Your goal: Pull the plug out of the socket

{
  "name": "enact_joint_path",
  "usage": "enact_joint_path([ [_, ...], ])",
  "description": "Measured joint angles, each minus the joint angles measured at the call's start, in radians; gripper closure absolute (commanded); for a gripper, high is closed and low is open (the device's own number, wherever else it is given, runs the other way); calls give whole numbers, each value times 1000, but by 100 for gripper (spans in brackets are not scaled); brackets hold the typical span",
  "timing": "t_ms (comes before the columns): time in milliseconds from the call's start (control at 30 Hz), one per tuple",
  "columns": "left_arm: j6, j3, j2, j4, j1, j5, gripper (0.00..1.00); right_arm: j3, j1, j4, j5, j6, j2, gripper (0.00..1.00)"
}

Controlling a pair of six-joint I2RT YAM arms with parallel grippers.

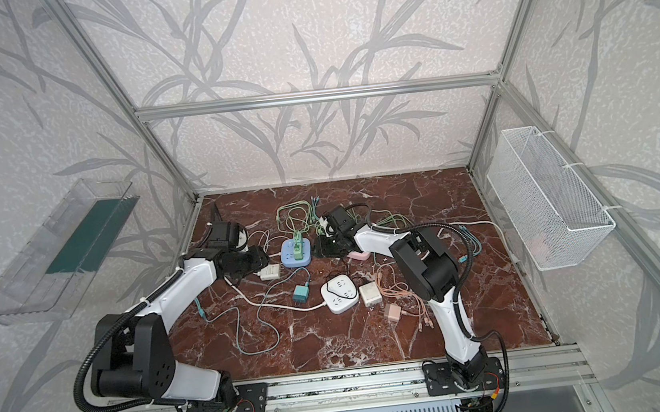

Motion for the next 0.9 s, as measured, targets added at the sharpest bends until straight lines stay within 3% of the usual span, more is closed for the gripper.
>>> enact_joint_path([
  [200, 21, 86, 55, 2, -31, -24, 41, 0, 37, 25, 58, -1, -25, 45],
  [600, 13, 130, 154, 14, -34, -28, 40, -21, 203, -24, 351, -8, -106, 41],
  [900, 3, 130, 163, 42, -34, -24, 40, 114, 259, -140, 513, 22, -65, 39],
])
